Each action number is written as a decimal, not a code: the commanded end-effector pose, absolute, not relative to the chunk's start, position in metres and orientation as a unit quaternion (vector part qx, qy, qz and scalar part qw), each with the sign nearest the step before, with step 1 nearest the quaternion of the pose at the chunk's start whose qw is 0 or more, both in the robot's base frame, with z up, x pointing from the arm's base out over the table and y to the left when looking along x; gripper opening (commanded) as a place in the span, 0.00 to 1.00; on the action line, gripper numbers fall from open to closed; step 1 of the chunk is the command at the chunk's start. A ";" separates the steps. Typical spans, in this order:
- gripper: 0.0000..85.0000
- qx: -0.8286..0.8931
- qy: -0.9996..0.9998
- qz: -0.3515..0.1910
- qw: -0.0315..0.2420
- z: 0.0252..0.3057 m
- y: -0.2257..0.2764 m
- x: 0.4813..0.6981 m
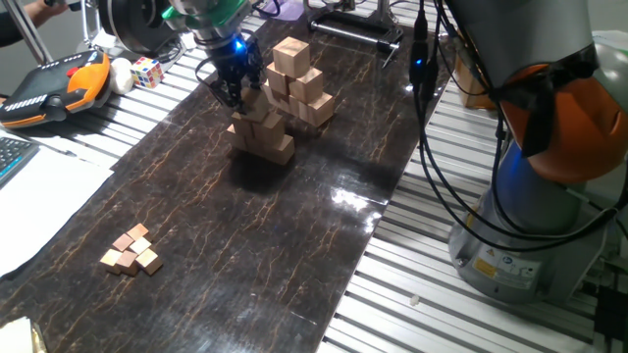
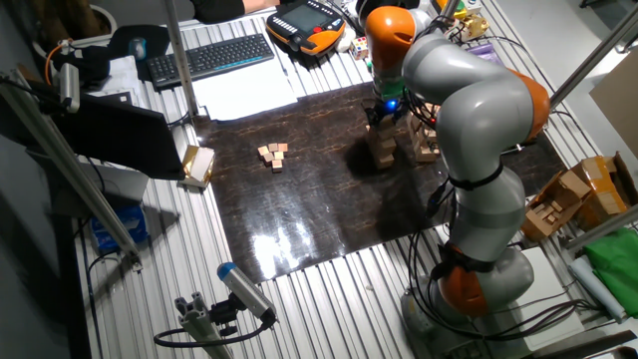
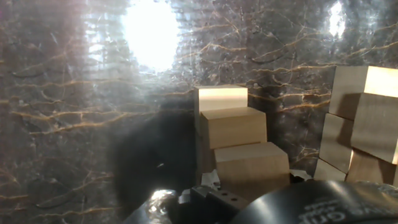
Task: Stack the blocks into a pyramid shape
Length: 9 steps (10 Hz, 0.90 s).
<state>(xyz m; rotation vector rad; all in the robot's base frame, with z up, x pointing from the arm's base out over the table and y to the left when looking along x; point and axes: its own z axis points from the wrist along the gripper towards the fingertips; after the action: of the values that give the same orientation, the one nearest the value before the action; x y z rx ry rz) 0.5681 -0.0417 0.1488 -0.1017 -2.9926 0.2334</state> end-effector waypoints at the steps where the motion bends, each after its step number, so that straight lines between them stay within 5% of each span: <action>1: 0.64 -0.035 -0.994 0.077 0.069 0.148 -0.042 0.568; 9: 0.67 -0.040 -0.993 0.077 0.075 0.148 -0.042 0.567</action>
<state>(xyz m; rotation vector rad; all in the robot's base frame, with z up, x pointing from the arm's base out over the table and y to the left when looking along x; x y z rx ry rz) 0.5669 -0.0426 0.1474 -0.1203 -2.9793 0.2309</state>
